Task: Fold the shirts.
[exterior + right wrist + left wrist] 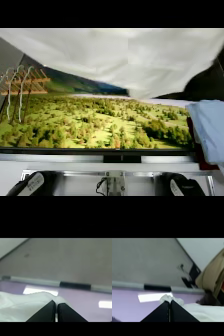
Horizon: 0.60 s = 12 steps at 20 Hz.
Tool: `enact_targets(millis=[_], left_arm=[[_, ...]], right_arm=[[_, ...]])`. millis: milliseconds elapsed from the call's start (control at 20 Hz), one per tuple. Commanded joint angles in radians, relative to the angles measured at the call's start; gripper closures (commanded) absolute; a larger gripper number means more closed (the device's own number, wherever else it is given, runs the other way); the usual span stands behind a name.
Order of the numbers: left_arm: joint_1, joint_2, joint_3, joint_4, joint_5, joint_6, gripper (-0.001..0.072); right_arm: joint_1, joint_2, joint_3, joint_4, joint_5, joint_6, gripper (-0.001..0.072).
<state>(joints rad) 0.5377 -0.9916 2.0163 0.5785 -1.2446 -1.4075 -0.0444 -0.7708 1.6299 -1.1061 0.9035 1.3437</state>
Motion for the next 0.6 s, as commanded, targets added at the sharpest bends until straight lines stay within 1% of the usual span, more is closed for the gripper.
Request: enact_targets(millis=[0, 150, 250, 300, 350, 450, 550], left_arm=[[0.127, 0.234, 0.055, 0.020, 0.159, -0.038, 0.0673], [0.169, 0.402, -0.014, 0.232, 0.152, -0.045, 0.0673], [0.174, 0.465, -0.037, 0.383, 0.124, -0.105, 0.0673], [0.174, 0.476, -0.037, 0.433, 0.081, -0.113, 0.0673], [0.174, 0.480, -0.037, 0.462, 0.014, -0.113, 0.0673], [0.175, 0.472, -0.053, 0.464, -0.123, -0.113, 0.0673], [0.175, 0.473, -0.138, 0.462, -0.192, -0.105, 0.0673]], right_arm=[[-0.002, 0.153, 0.115, -0.114, -0.033, 0.061, 0.0642], [-0.002, 0.195, 0.115, -0.218, 0.016, 0.113, 0.0642], [-0.002, 0.195, 0.115, -0.281, 0.055, 0.147, 0.0642], [-0.003, 0.190, 0.115, -0.296, 0.078, 0.146, 0.0642], [-0.002, 0.183, 0.115, -0.311, 0.102, 0.147, 0.0642], [-0.002, 0.157, 0.115, -0.328, 0.175, 0.148, 0.0642], [-0.002, 0.098, 0.114, -0.328, 0.304, 0.161, 0.0642]])
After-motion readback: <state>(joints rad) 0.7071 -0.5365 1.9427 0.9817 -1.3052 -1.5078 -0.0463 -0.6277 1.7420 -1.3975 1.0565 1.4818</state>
